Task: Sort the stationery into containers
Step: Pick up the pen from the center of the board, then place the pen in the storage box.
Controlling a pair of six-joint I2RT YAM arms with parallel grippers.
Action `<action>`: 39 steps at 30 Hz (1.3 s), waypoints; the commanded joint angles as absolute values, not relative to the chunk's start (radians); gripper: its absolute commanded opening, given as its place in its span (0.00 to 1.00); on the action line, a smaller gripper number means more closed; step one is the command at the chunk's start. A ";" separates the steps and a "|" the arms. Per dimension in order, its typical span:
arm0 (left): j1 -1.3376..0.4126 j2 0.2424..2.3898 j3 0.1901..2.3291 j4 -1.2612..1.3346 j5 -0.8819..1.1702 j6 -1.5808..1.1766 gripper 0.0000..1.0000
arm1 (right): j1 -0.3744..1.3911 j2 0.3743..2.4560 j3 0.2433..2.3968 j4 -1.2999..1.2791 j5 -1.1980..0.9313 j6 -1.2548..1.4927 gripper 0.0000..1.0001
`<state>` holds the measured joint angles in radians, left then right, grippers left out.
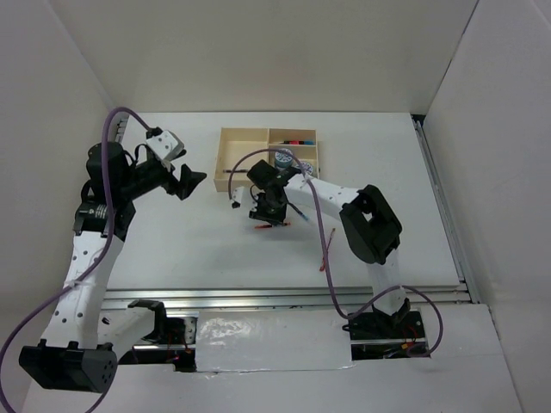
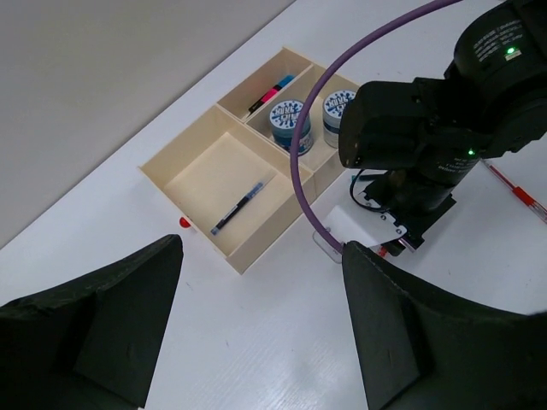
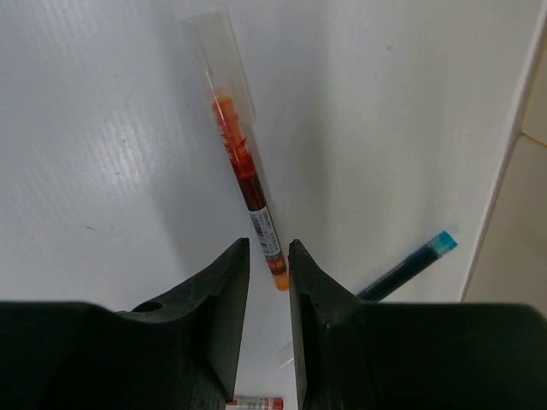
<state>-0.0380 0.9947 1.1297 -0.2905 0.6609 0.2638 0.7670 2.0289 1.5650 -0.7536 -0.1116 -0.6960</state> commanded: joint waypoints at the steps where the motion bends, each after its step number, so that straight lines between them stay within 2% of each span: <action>1: -0.032 0.986 1.118 -0.299 0.686 0.290 0.87 | 0.772 2.078 1.597 -0.805 -0.095 -0.745 0.32; 10: -0.005 1.011 1.081 -0.252 0.732 0.198 0.87 | 0.773 2.131 1.560 -0.813 -0.080 -0.788 0.29; 14: 0.043 1.002 1.057 -0.241 0.773 0.146 0.87 | 0.761 2.148 1.563 -0.839 -0.084 -0.819 0.10; 21: 0.132 0.973 1.019 -0.262 0.830 0.023 0.85 | 0.778 1.981 1.526 -0.854 -0.182 -0.763 0.02; 24: 0.204 0.910 0.971 -0.259 0.888 -0.043 0.87 | 0.733 1.870 1.586 -0.864 -0.302 -0.619 0.00; 28: 0.281 0.844 0.847 -0.226 1.043 -0.138 0.86 | 0.637 1.709 1.664 -0.803 -0.596 -0.298 0.00; 31: 0.275 0.805 0.740 -0.036 1.101 -0.335 0.84 | 0.594 1.617 1.651 -0.706 -0.659 -0.141 0.00; 35: 0.190 0.816 0.681 0.251 1.051 -0.628 0.83 | 0.563 1.522 1.531 -0.482 -0.749 0.090 0.00; 39: 0.009 0.903 0.716 0.426 0.956 -0.745 0.84 | 0.568 1.526 1.557 -0.453 -0.744 0.164 0.00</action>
